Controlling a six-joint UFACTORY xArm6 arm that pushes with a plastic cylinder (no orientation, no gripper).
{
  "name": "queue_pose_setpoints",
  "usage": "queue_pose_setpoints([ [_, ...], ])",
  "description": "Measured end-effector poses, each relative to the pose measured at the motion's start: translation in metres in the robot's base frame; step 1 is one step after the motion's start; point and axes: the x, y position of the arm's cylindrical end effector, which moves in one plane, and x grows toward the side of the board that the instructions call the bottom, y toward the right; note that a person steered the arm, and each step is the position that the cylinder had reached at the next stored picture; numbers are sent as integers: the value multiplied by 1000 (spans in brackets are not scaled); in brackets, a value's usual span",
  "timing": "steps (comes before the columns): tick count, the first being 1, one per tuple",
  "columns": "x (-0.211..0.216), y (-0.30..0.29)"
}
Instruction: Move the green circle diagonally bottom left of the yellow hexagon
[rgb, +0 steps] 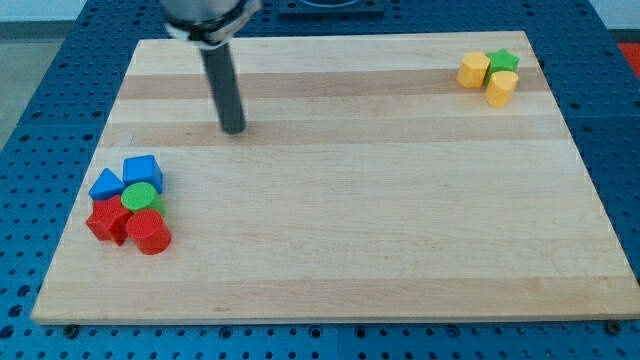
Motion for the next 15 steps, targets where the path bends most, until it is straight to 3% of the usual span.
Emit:
queue_pose_setpoints([
  [3,56,-101],
  [7,39,-155],
  [8,40,-157],
  [11,116,-157],
  [13,123,-136],
  [15,103,-73],
])
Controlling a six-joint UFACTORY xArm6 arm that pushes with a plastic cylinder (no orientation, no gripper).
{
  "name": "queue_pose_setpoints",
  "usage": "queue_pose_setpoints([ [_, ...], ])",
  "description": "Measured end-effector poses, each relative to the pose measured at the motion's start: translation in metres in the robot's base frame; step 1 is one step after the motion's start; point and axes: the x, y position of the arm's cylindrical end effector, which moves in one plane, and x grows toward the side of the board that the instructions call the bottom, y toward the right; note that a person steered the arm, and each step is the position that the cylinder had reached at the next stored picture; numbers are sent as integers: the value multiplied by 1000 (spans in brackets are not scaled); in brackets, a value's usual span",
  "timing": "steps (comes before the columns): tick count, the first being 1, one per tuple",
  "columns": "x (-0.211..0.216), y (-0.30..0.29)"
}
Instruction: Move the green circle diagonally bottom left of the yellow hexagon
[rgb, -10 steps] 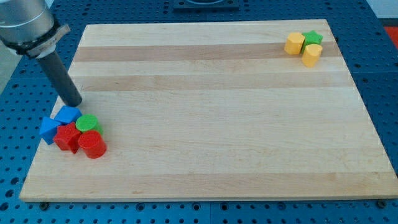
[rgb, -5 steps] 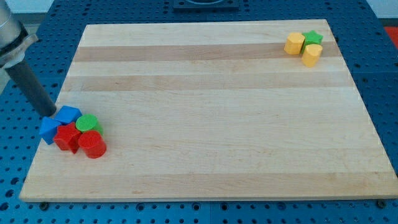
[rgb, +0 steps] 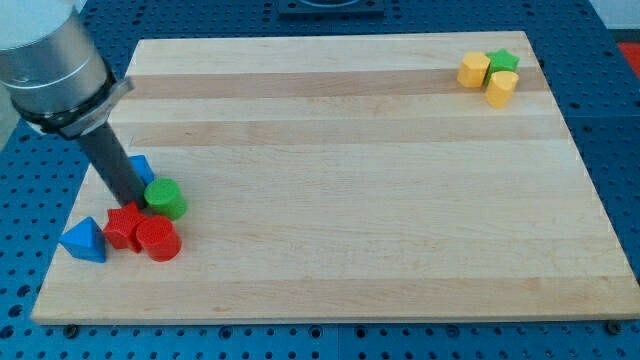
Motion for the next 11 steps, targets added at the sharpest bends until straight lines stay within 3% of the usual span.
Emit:
queue_pose_setpoints([
  [3,7,22],
  [10,3,241],
  [11,-13,271],
])
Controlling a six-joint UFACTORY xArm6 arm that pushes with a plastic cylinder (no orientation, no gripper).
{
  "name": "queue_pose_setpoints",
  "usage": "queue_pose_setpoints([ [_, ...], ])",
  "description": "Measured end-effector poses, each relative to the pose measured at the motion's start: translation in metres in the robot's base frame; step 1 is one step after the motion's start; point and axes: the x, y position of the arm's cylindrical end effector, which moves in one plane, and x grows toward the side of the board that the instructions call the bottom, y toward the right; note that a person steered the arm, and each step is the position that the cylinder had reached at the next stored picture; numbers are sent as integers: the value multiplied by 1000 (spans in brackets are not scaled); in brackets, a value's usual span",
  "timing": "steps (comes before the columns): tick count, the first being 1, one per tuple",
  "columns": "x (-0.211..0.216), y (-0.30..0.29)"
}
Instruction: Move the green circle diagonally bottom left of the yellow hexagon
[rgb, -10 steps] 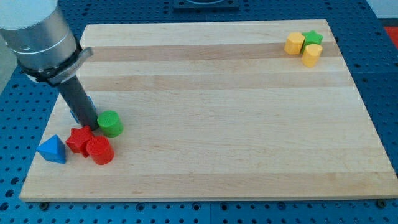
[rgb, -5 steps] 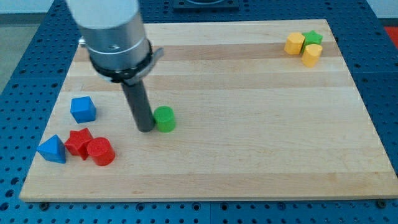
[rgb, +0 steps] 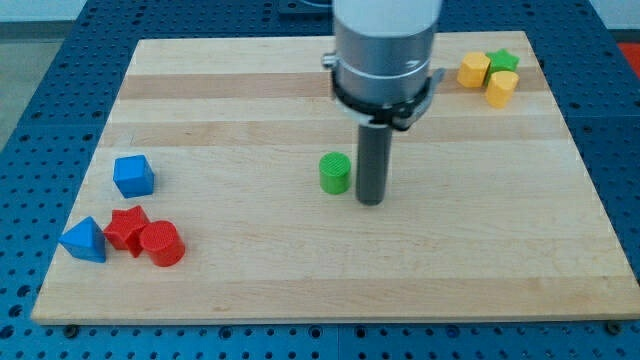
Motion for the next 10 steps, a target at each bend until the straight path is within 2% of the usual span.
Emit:
queue_pose_setpoints([
  [2,-114,39],
  [3,-72,38],
  [4,4,10],
  [5,53,-17],
  [6,71,-45],
  [8,23,-73],
  [10,-35,-48],
])
